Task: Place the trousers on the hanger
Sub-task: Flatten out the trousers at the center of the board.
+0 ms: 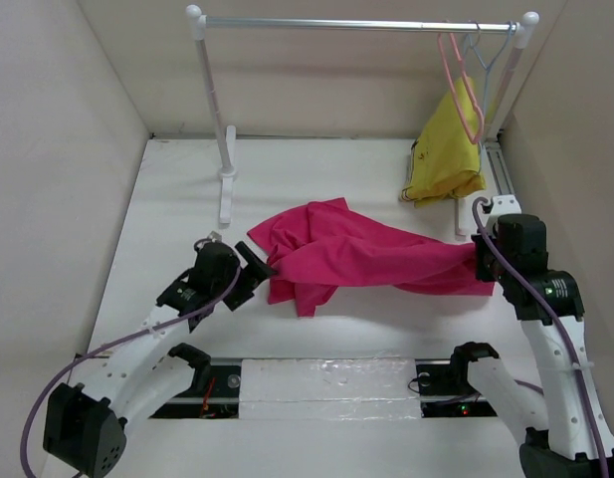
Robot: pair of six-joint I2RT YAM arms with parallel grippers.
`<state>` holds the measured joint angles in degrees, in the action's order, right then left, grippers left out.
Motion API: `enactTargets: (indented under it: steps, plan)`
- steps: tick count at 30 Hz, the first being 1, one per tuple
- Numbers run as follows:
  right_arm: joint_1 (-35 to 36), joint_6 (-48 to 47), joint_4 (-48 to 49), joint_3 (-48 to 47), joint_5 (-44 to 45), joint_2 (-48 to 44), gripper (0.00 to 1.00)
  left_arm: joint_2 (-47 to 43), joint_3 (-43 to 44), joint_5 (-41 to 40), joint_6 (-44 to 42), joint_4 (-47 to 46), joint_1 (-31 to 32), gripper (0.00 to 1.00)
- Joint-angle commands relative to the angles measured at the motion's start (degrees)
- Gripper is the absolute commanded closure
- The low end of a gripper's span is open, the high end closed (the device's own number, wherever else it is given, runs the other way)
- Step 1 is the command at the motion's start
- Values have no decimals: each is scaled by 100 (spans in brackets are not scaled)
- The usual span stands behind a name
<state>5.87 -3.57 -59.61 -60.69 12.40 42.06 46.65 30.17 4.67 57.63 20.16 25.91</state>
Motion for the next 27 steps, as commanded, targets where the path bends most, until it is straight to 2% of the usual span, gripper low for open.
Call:
enactTargets:
  steps: [1, 3, 5, 9, 12, 15, 17, 18, 19, 20, 21, 22, 23, 24, 25, 27]
  plan:
    - [-68, -91, 231, 83, -10, 38, 100, -147, -625, 447, 1284, -1530, 19, 15]
    - [-68, -143, 319, 144, -273, 39, 100, -192, -890, 351, 1724, -2154, 19, 10]
    - [-68, -223, 328, 180, -396, 56, 100, -200, -1048, 316, 1927, -2637, 19, 9]
    - [-68, -293, 266, 162, -476, 57, 100, -595, -1346, 44, 2558, -3175, 19, 8]
    - [-68, -328, 310, 197, -598, 47, 100, -965, -1794, -159, 3138, -3605, 19, 1]
    - [-68, -390, 336, 206, -678, 109, 100, -493, -1954, 253, 3360, -4055, 19, 2]
    - [-68, -416, 345, 198, -687, 135, 100, 280, -1657, 586, 3115, -4082, 19, 4]
    - [-68, -425, 345, 197, -704, 153, 100, 892, -1446, 779, 3019, -4030, 19, 11]
    - [-68, -425, 345, 197, -704, 153, 100, 898, -1444, 781, 3018, -4029, 19, 11]
    - [-68, -425, 345, 197, -704, 153, 100, 1029, -1287, 825, 2992, -4012, 19, 16]
    - [-68, -425, 345, 197, -704, 153, 100, 1108, -1225, 782, 3009, -4020, 19, 32]
    - [-68, -416, 363, 215, -704, 153, 100, 1170, -1137, 573, 2965, -4229, 19, 76]
    - [-68, -416, 372, 198, -696, 153, 100, 1171, -1084, 501, 2930, -4318, -77, 76]
    - [-68, -425, 380, 215, -695, 153, 100, 1162, -988, 500, 2878, -4336, -191, 100]
    - [-68, -425, 389, 215, -704, 153, 100, 1144, -813, 518, 2712, -4276, -322, 100]
    - [-68, -425, 512, 267, -809, 214, 100, 1092, 396, 334, 1747, -3366, -639, 100]
